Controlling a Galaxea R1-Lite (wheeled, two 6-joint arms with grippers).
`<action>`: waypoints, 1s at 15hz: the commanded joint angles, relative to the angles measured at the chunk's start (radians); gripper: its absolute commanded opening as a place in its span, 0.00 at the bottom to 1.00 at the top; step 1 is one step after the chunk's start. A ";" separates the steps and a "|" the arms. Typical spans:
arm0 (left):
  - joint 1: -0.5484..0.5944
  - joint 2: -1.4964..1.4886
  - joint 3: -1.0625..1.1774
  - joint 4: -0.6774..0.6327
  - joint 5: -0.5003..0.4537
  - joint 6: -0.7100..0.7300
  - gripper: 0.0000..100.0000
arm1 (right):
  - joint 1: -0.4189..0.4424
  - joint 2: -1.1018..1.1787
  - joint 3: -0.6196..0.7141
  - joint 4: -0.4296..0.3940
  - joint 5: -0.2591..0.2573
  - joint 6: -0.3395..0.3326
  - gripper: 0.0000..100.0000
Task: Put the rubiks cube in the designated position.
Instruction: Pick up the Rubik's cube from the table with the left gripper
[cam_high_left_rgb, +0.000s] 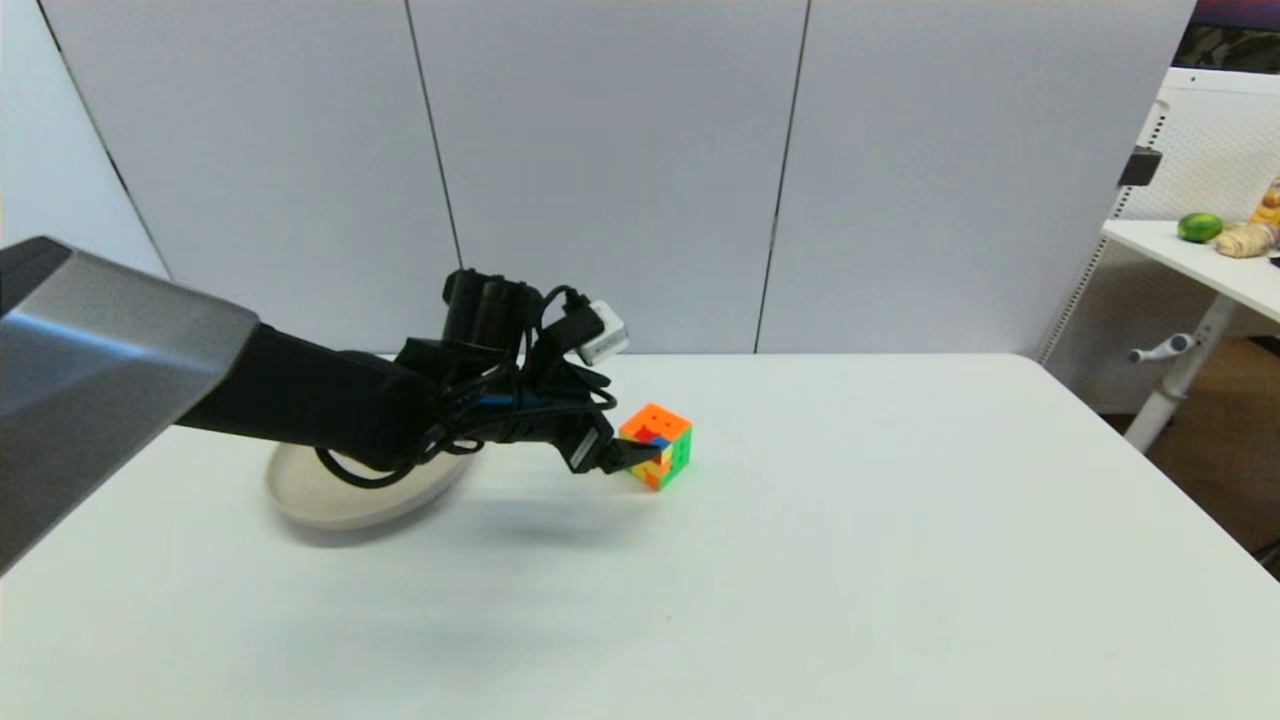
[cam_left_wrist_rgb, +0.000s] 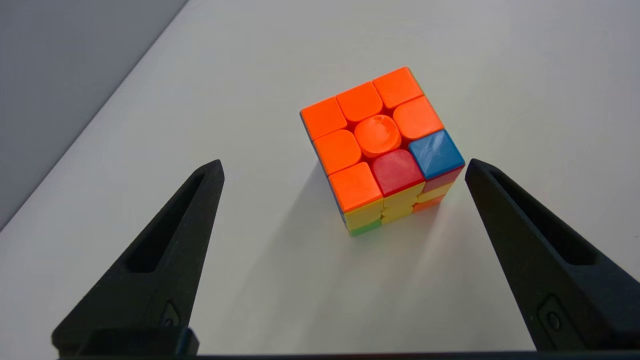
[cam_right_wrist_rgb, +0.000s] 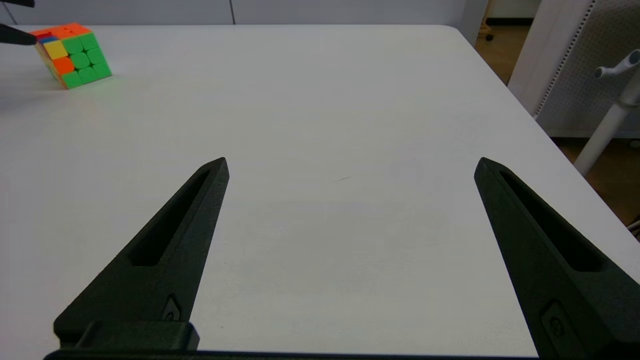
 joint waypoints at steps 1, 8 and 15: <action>-0.028 -0.048 -0.251 0.438 0.038 0.001 1.00 | 0.000 0.001 0.000 -0.001 0.001 -0.001 1.00; -0.146 0.049 -0.565 0.763 0.230 -0.178 1.00 | 0.000 0.001 0.000 -0.001 0.001 -0.001 1.00; -0.198 0.184 -0.667 0.778 0.408 -0.257 1.00 | 0.000 0.001 0.000 -0.001 0.001 -0.001 1.00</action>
